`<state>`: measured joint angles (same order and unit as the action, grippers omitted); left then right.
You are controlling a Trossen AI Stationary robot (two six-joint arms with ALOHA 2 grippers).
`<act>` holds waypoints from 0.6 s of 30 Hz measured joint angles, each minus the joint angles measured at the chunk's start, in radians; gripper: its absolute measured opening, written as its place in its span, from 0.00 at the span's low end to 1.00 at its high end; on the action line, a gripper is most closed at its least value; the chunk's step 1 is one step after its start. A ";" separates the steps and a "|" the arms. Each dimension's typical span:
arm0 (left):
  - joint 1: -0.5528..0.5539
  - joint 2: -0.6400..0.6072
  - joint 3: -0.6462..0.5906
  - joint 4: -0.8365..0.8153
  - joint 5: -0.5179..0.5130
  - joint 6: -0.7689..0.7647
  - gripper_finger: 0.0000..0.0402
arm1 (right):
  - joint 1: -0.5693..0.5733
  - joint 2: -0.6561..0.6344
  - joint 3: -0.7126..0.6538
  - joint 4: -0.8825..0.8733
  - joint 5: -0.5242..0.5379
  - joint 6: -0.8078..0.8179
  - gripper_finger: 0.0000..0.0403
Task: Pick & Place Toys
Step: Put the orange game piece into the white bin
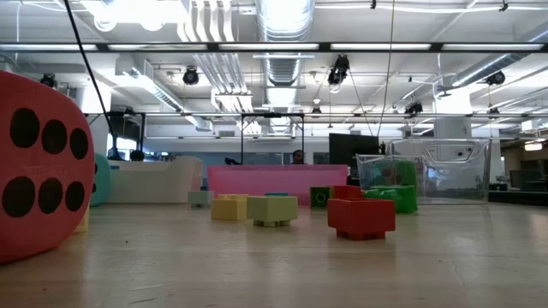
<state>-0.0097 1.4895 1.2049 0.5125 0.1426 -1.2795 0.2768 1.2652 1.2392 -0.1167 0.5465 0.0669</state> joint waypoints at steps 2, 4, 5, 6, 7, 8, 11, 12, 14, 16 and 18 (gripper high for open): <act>0.000 0.000 -0.001 -0.002 -0.004 0.028 0.12 | 0.000 0.000 0.000 0.001 -0.002 0.000 0.32; -0.001 0.000 -0.001 0.004 -0.004 0.058 0.05 | 0.000 0.000 0.000 0.004 -0.013 -0.006 0.32; -0.001 0.000 -0.001 0.004 -0.003 0.063 0.03 | 0.000 0.000 0.000 0.002 -0.016 -0.014 0.32; -0.001 0.000 -0.001 0.004 0.000 0.064 0.03 | 0.000 0.000 0.000 0.000 -0.016 -0.021 0.32; -0.001 0.000 -0.001 0.006 -0.001 0.065 0.03 | 0.000 0.000 0.000 0.000 -0.016 -0.024 0.32; -0.001 0.000 -0.001 0.005 -0.001 0.067 0.03 | 0.000 0.000 0.000 0.001 -0.016 -0.026 0.32; -0.001 0.000 -0.001 0.005 -0.001 0.066 0.03 | 0.000 0.001 0.000 0.000 -0.016 -0.025 0.34; -0.001 0.000 -0.001 0.004 -0.001 0.066 0.03 | 0.000 0.001 0.000 -0.001 -0.018 -0.022 0.38; -0.002 0.000 -0.001 0.009 -0.001 0.068 0.02 | -0.002 0.002 -0.003 -0.018 -0.019 -0.014 0.46; -0.002 -0.005 0.000 0.020 -0.001 0.068 0.01 | -0.002 0.002 -0.003 -0.019 -0.020 0.000 0.55; -0.002 -0.006 0.000 0.019 -0.001 0.069 0.00 | -0.001 0.002 -0.003 -0.023 -0.020 0.024 0.64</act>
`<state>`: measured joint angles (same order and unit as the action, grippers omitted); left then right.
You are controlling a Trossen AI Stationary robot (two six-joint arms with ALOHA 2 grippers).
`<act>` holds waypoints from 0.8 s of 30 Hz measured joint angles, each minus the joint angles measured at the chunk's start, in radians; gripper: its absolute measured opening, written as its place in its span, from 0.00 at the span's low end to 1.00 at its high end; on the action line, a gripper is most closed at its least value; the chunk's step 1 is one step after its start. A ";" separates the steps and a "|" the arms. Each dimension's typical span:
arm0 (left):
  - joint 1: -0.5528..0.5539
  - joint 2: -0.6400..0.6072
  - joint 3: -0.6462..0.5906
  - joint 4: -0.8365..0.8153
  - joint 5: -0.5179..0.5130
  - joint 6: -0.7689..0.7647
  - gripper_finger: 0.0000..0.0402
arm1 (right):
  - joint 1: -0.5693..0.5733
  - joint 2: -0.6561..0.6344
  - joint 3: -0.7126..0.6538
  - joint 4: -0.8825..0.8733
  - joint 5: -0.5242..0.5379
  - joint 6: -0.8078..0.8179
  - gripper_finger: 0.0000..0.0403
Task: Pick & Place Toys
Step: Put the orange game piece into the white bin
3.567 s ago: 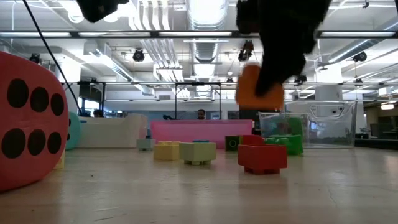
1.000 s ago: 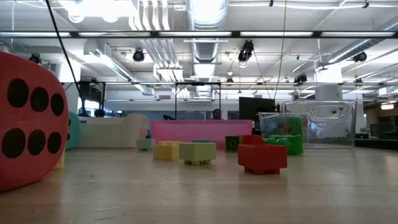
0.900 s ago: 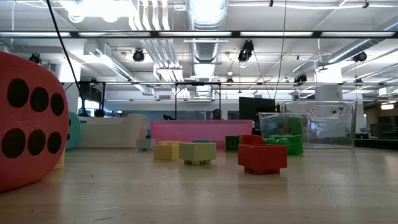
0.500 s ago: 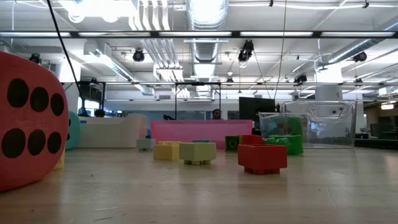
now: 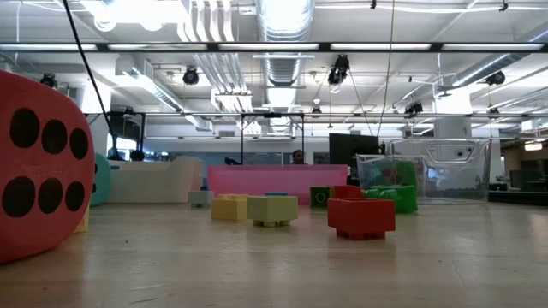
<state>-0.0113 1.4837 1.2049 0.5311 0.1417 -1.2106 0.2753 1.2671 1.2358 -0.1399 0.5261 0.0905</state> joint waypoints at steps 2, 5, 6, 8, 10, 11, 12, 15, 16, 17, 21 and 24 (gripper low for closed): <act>0.000 0.000 0.000 -0.012 -0.001 0.001 0.00 | 0.000 0.000 0.000 0.001 0.000 0.020 0.71; 0.006 -0.013 0.000 -0.023 0.001 0.008 0.00 | 0.000 0.000 0.000 0.001 0.001 0.024 0.79; 0.011 -0.020 0.000 -0.031 0.004 0.010 0.00 | 0.000 0.000 0.000 0.001 0.001 0.032 0.81; 0.023 -0.041 0.000 -0.078 0.009 0.016 0.00 | 0.000 0.000 0.000 -0.008 0.001 0.055 0.84; 0.037 -0.069 0.000 -0.154 0.009 0.050 0.00 | 0.001 -0.001 0.000 -0.025 0.002 0.084 0.87; 0.048 -0.089 0.000 -0.206 0.008 0.070 0.00 | 0.001 -0.002 0.000 -0.036 0.008 0.100 0.87; 0.059 -0.111 0.000 -0.262 0.000 0.089 0.00 | 0.001 -0.002 0.000 -0.050 0.024 0.121 0.88; 0.099 -0.184 0.000 -0.462 -0.067 0.144 0.00 | 0.001 -0.003 0.001 -0.107 0.061 0.201 0.88; 0.116 -0.206 0.000 -0.545 -0.101 0.162 0.00 | 0.001 -0.003 0.001 -0.127 0.065 0.232 0.88; 0.133 -0.226 0.000 -0.632 -0.138 0.182 0.00 | 0.001 -0.003 0.001 -0.149 0.070 0.263 0.88; 0.207 -0.284 0.000 -1.026 -0.315 0.226 0.00 | 0.001 -0.003 0.001 -0.242 0.076 0.386 0.88; 0.268 -0.288 -0.001 -1.297 -0.425 0.227 0.00 | 0.003 -0.003 0.000 -0.290 0.076 0.448 0.89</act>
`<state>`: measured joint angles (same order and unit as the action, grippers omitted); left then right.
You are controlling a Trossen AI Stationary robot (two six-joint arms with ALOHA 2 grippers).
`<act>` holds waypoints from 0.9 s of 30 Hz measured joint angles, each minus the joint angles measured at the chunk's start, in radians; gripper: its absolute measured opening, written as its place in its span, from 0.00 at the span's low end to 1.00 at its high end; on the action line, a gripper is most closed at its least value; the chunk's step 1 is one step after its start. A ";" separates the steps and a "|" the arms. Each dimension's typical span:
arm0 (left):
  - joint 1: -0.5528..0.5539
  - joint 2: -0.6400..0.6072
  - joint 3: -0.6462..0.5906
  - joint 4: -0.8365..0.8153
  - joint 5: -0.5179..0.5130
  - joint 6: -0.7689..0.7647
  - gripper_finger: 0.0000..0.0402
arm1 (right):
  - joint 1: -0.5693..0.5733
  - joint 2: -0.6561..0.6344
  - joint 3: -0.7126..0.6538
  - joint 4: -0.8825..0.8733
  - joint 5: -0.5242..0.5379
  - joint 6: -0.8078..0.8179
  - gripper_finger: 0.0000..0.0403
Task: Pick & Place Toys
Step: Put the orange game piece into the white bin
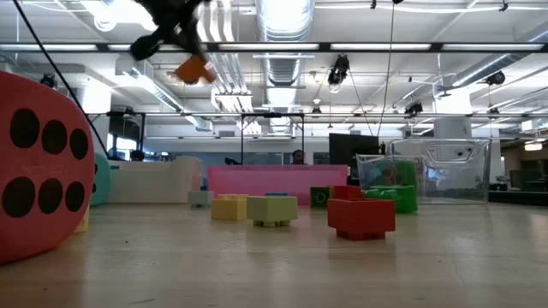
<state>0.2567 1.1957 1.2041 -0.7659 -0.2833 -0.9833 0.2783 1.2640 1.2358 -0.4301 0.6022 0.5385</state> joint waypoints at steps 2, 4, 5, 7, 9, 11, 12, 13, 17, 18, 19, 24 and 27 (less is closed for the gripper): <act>0.040 0.015 -0.003 -0.108 -0.034 0.006 0.00 | 0.000 0.000 0.000 -0.009 0.000 0.023 0.89; 0.081 0.031 -0.023 -0.157 -0.042 0.036 0.00 | 0.000 0.000 0.000 -0.012 0.000 0.036 0.89; 0.101 0.041 -0.036 -0.168 -0.036 0.045 0.00 | 0.000 0.000 0.000 -0.011 0.000 0.036 0.89; 0.133 0.062 -0.062 -0.170 -0.014 0.060 0.00 | 0.000 0.000 -0.001 -0.011 0.000 0.039 0.89; 0.152 0.078 -0.088 -0.171 -0.012 0.081 0.00 | 0.000 0.000 -0.001 -0.011 0.000 0.045 0.89; 0.165 0.094 -0.114 -0.173 -0.001 0.090 0.00 | 0.002 0.000 -0.001 -0.011 -0.003 0.061 0.89; 0.169 0.102 -0.127 -0.178 0.004 0.093 0.00 | 0.005 0.000 -0.001 -0.011 -0.004 0.065 0.89; 0.170 0.110 -0.137 -0.181 0.007 0.094 0.00 | 0.006 0.000 -0.001 -0.011 -0.004 0.066 0.89; 0.170 0.134 -0.165 -0.175 0.007 0.094 0.00 | 0.012 0.000 -0.001 -0.015 -0.006 0.079 0.89; 0.170 0.141 -0.172 -0.174 0.010 0.094 0.00 | 0.012 0.000 -0.001 -0.016 -0.008 0.084 0.89; 0.170 0.150 -0.179 -0.172 0.015 0.094 0.00 | 0.012 0.000 -0.001 -0.017 -0.008 0.088 0.89; 0.170 0.201 -0.185 -0.153 0.021 0.095 0.00 | 0.012 0.000 -0.002 -0.023 -0.008 0.094 0.89; 0.170 0.228 -0.185 -0.129 0.037 0.105 0.00 | 0.012 0.000 -0.002 -0.024 -0.008 0.103 0.89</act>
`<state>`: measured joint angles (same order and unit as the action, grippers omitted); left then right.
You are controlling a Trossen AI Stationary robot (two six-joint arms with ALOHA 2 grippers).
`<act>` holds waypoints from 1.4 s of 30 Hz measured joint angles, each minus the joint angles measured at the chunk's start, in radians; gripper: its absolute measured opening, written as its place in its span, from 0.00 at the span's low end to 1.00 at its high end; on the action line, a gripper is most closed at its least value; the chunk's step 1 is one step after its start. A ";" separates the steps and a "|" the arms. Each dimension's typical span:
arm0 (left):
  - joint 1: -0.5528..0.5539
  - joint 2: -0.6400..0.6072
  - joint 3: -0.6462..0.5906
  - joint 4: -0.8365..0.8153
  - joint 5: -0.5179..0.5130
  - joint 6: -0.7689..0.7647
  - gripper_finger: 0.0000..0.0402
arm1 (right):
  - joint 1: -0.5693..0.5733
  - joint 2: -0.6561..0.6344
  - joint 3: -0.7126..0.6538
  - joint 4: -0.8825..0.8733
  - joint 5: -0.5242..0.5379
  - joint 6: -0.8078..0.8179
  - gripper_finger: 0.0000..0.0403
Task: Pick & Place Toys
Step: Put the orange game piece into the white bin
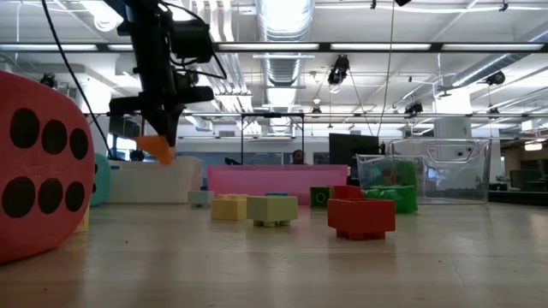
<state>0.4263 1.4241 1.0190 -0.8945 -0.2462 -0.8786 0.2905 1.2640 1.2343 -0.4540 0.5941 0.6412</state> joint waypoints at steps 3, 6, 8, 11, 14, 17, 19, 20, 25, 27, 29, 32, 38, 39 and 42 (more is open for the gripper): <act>0.000 0.030 -0.004 0.014 0.002 0.016 0.00 | 0.000 0.000 0.000 -0.001 -0.006 0.013 0.89; 0.000 0.058 -0.010 0.014 0.004 0.015 0.00 | 0.001 0.000 0.000 -0.005 -0.025 0.015 0.89; 0.000 0.078 -0.011 0.016 0.004 -0.007 0.00 | 0.007 0.000 0.000 -0.007 -0.026 0.020 0.89; 0.000 0.101 -0.011 0.035 0.003 -0.029 0.00 | 0.011 0.000 0.000 -0.007 -0.026 0.022 0.89; 0.000 0.124 -0.010 0.046 -0.006 -0.043 0.00 | 0.013 0.000 0.000 -0.007 -0.026 0.033 0.89; 0.000 0.131 -0.009 0.049 -0.019 -0.045 0.00 | 0.013 0.000 -0.001 -0.007 -0.026 0.039 0.89; 0.000 0.133 -0.009 0.049 -0.028 -0.045 0.00 | 0.013 0.000 -0.001 -0.007 -0.026 0.040 0.89; 0.000 0.133 -0.009 0.049 -0.028 -0.045 0.00 | 0.013 0.000 -0.001 -0.006 -0.026 0.040 0.89; 0.000 0.130 -0.009 0.049 -0.054 -0.047 0.00 | 0.013 0.000 -0.001 -0.006 -0.026 0.045 0.89; 0.001 0.129 -0.009 0.048 -0.074 -0.060 0.00 | 0.013 0.000 -0.001 -0.006 -0.026 0.047 0.89; 0.003 0.127 -0.009 0.050 -0.089 -0.069 0.00 | 0.013 0.000 -0.001 -0.006 -0.026 0.048 0.89; 0.004 0.129 -0.009 0.064 -0.094 -0.080 0.00 | 0.013 0.000 -0.002 -0.006 -0.026 0.048 0.89; 0.007 0.130 -0.010 0.056 -0.111 -0.106 0.00 | 0.013 0.000 -0.002 -0.006 -0.026 0.048 0.89; 0.008 0.130 -0.010 0.052 -0.114 -0.106 0.00 | 0.013 0.000 -0.002 -0.006 -0.026 0.048 0.89; 0.010 0.130 -0.010 0.024 -0.127 -0.106 0.00 | 0.013 0.000 -0.002 -0.006 -0.026 0.048 0.89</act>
<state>0.4366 1.5539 1.0092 -0.8705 -0.3729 -0.9848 0.3038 1.2640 1.2327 -0.4599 0.5682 0.6888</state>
